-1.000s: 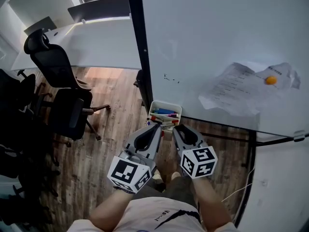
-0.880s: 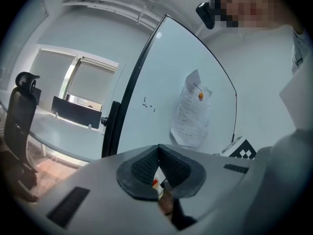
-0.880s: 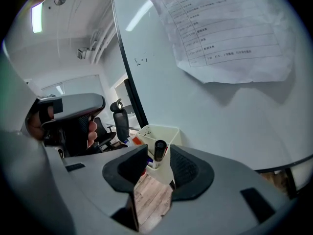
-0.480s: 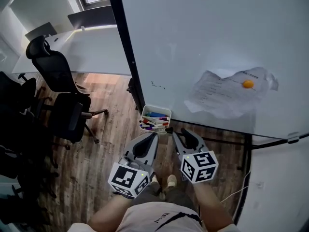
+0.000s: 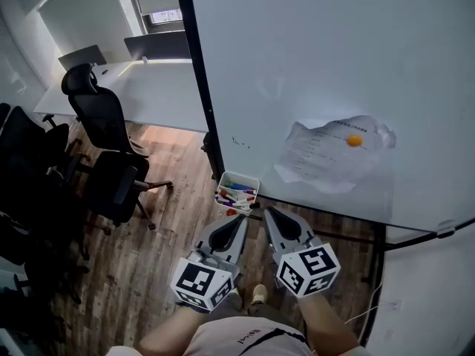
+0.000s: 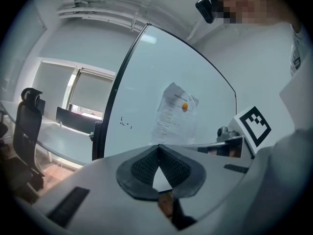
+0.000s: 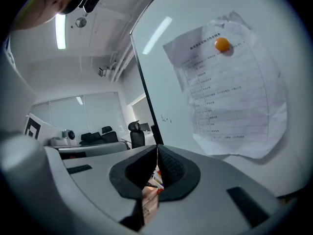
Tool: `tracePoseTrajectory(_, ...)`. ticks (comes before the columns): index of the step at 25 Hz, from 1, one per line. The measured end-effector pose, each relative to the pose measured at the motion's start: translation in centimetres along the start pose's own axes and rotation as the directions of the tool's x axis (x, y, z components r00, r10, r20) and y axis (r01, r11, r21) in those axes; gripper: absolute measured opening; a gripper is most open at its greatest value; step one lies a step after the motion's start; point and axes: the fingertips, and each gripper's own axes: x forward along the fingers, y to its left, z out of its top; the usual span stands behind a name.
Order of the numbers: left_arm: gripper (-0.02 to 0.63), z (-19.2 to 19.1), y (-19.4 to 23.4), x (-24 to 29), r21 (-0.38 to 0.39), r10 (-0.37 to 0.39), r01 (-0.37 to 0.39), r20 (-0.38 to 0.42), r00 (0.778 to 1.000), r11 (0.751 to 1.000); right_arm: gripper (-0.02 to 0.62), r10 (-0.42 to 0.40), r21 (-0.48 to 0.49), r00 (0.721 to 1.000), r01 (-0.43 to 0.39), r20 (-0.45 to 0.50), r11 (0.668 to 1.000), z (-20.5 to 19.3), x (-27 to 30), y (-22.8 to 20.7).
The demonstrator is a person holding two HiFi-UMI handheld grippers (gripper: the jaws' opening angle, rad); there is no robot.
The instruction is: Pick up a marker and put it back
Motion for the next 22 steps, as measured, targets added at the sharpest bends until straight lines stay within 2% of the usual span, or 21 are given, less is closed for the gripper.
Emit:
tracePoseTrajectory(6, 0.008, 2.8, -2.0, -1.0, 0.004, -0.002, 0.001, 0.047, 0.999, 1.000, 0.005, 0.082, -0.040, 0.993, -0.079, 0.082, 0.996, 3.9, -2.8, 3.1)
tracePoseTrajectory(10, 0.008, 4.3, -3.2, -1.9, 0.018, -0.011, 0.010, 0.069, 0.998, 1.000, 0.005, 0.100, -0.059, 0.988, -0.093, 0.121, 0.994, 5.7, -4.4, 4.2)
tracePoseTrajectory(22, 0.008, 5.3, -4.6, -4.2, 0.028, 0.012, -0.014, 0.086, 0.996, 0.999, 0.005, 0.107, -0.059, 0.987, -0.100, 0.117, 0.993, 5.2, -6.0, 5.6)
